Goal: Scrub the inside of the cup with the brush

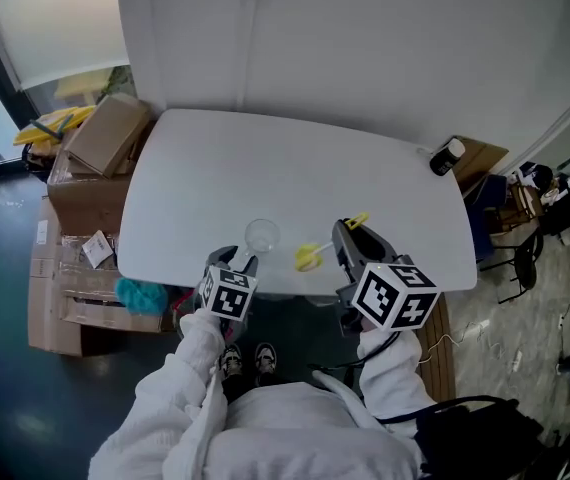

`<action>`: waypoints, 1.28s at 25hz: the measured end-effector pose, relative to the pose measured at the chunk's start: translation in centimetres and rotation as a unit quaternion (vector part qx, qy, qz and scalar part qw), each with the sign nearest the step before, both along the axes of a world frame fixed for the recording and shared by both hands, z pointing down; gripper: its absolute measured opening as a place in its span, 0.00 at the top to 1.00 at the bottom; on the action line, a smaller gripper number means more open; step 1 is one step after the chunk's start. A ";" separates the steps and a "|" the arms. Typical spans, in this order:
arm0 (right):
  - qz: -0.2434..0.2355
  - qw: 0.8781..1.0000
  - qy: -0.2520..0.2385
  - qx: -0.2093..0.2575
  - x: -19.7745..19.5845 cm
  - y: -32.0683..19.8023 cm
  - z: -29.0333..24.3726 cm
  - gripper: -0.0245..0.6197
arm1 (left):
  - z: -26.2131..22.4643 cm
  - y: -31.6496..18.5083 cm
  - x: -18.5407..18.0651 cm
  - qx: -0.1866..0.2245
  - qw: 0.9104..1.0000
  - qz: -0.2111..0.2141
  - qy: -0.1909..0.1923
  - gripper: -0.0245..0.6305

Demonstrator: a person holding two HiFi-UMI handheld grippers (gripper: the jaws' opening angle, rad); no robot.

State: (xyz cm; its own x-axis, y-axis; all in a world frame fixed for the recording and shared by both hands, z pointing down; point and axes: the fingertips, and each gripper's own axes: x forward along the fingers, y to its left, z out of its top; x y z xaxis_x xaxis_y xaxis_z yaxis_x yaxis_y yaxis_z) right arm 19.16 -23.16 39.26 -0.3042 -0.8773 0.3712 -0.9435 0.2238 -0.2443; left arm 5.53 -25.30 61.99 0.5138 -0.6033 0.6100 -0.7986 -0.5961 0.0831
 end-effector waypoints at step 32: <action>-0.098 0.993 -0.038 0.050 -6.5 -3.9 -4.8 0.80 | 0.2 0.1 1.1 -0.029 0.999 0.038 0.022 0.89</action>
